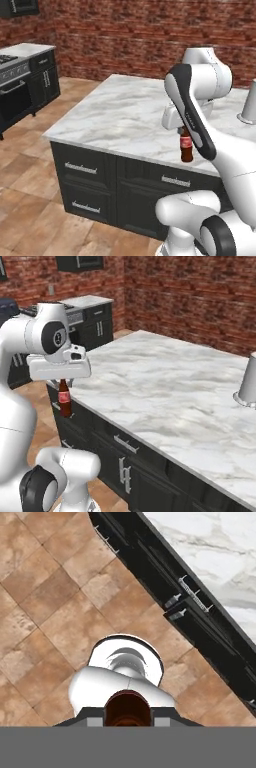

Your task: Place the large bottle from the dining counter next to the other large bottle outside the sink, and place the small bottle from the dining counter next to the other small bottle inside the sink.

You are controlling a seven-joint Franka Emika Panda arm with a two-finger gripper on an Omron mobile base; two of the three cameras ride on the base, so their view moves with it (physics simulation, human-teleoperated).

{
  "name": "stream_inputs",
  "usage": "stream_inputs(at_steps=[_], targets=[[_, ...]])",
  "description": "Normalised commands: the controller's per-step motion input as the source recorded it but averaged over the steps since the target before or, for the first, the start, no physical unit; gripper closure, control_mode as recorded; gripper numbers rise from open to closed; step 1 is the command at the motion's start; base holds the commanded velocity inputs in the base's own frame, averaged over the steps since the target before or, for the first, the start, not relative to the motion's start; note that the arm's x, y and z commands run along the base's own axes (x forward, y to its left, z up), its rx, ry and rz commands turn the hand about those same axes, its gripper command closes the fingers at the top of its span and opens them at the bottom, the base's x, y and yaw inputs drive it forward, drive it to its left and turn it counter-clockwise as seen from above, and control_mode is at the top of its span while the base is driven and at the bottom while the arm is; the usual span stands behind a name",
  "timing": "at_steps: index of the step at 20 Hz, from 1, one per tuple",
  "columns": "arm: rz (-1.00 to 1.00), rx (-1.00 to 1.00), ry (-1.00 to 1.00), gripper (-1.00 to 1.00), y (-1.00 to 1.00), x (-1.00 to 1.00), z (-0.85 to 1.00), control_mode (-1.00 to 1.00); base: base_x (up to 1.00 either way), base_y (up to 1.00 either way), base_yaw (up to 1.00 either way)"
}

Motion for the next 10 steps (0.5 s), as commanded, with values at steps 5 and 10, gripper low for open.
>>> stream_inputs(at_steps=[5,10], targets=[[0.0,0.0,0.0,1.0,0.0,0.0,0.0,1.0,0.0,0.11,0.25],[0.0,0.0,0.0,1.0,0.0,0.0,0.0,1.0,0.0,0.0,0.25]])
